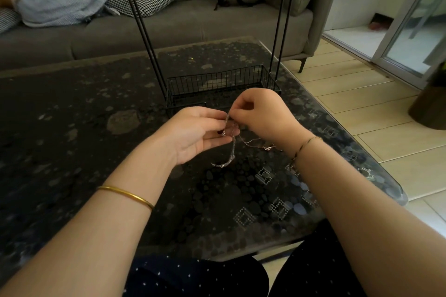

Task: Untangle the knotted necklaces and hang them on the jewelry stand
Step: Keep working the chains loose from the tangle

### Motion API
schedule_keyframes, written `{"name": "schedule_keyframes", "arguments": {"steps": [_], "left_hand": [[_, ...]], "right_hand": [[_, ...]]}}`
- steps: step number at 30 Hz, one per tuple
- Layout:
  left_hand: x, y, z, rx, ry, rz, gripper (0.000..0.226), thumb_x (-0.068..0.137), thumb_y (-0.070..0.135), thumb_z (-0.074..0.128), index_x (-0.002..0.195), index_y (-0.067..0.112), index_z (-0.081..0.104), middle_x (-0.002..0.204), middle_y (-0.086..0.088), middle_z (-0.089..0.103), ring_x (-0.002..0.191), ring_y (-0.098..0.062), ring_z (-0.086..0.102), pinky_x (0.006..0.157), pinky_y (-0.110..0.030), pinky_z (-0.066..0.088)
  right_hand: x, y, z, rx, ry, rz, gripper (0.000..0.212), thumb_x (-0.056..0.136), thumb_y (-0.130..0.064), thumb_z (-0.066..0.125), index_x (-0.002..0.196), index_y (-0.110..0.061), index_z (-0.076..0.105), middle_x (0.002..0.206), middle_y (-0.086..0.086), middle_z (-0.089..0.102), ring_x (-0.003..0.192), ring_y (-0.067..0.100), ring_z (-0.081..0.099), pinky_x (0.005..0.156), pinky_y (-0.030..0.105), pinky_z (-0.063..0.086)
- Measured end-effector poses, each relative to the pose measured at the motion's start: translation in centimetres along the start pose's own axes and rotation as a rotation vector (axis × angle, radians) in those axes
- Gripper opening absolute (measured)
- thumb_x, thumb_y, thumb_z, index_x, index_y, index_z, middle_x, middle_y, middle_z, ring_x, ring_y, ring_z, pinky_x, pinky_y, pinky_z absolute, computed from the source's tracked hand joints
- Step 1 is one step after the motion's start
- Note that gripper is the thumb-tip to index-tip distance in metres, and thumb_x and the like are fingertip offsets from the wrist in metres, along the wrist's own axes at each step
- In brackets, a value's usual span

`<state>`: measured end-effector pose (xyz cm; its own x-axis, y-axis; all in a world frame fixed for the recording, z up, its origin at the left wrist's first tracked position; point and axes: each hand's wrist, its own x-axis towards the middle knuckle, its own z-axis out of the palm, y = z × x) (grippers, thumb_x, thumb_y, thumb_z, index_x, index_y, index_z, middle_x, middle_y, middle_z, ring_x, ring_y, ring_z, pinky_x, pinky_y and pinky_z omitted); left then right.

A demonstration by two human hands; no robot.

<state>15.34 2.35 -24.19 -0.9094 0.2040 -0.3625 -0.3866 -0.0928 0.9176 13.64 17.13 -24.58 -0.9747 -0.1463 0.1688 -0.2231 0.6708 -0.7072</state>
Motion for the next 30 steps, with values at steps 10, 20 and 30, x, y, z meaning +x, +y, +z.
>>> {"name": "schedule_keyframes", "arguments": {"steps": [10, 20, 30], "left_hand": [[0.31, -0.20, -0.20, 0.131, 0.129, 0.069, 0.021, 0.091, -0.009, 0.052, 0.105, 0.005, 0.059, 0.101, -0.020, 0.067, 0.083, -0.021, 0.072, 0.067, -0.027, 0.060], [0.69, -0.40, -0.20, 0.470, 0.215, 0.175, 0.021, 0.098, 0.007, 0.048, 0.093, 0.020, 0.064, 0.091, -0.004, 0.067, 0.073, -0.008, 0.062, 0.066, -0.024, 0.052], [0.49, -0.20, 0.08, 0.453, 0.255, 0.154, 0.026, 0.102, 0.013, 0.040, 0.095, 0.018, 0.064, 0.079, -0.002, 0.064, 0.060, -0.007, 0.057, 0.055, -0.020, 0.047]], "right_hand": [[-0.23, -0.20, -0.32, 0.255, -0.106, 0.168, 0.016, 0.091, -0.008, 0.053, 0.076, -0.014, 0.056, 0.074, 0.005, 0.064, 0.059, 0.011, 0.055, 0.046, 0.017, 0.042], [-0.07, 0.01, -0.41, 0.460, -0.187, 0.302, 0.016, 0.093, -0.007, 0.049, 0.083, -0.016, 0.057, 0.071, 0.001, 0.055, 0.061, 0.009, 0.054, 0.058, 0.022, 0.046], [0.07, 0.25, -0.48, 0.566, -0.215, 0.326, 0.024, 0.092, 0.004, 0.041, 0.085, -0.013, 0.057, 0.074, 0.006, 0.060, 0.061, 0.012, 0.064, 0.056, 0.022, 0.052]]}}
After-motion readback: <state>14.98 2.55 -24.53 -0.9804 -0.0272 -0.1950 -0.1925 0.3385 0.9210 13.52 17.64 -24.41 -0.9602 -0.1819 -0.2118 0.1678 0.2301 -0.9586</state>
